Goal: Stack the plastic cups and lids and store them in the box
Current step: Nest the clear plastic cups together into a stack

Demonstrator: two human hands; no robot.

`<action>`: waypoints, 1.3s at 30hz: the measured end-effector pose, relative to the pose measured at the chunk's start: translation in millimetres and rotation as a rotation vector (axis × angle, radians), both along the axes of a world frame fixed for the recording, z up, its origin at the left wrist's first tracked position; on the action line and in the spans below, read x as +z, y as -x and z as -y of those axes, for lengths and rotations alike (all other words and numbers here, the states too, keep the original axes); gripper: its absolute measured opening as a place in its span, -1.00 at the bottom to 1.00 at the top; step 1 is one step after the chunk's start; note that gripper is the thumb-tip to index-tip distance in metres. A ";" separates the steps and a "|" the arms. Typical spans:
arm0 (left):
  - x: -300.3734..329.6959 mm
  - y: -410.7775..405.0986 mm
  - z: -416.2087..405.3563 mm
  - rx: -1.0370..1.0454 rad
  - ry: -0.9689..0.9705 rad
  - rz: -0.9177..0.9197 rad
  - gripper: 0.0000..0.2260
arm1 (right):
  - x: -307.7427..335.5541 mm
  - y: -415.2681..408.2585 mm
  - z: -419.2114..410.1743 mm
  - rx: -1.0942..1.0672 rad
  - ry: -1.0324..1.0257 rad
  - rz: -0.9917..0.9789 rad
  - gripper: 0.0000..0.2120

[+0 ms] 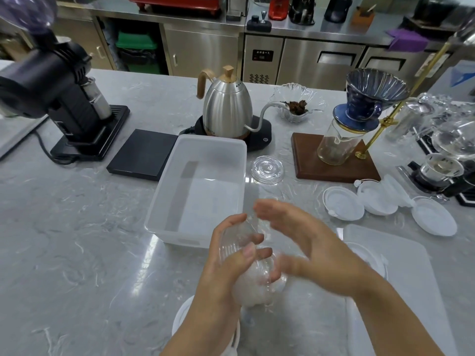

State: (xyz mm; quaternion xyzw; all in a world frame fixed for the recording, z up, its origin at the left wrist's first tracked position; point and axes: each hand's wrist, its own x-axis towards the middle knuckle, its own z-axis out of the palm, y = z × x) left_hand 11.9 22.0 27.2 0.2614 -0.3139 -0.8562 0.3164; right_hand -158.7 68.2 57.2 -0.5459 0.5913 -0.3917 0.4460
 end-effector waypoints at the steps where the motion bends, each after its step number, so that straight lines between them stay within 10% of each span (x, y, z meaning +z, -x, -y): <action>1: 0.3 -0.1 1.9 0.005 -0.024 -0.019 -0.22 | -7.6 8.6 10.6 -0.074 0.014 -0.002 -0.30; 6: 3.0 0.2 4.6 0.012 -0.100 -0.088 -0.26 | -59.4 59.9 79.3 -0.384 -0.087 -0.323 -0.49; 20: 6.2 -11.5 13.1 0.051 -0.101 -0.052 -0.23 | -96.6 95.1 188.8 -0.325 -0.314 -0.811 -0.17; 39: 4.4 -2.2 3.6 0.008 -0.118 -0.066 -0.26 | -34.4 43.2 39.0 -0.311 0.109 -0.069 -0.26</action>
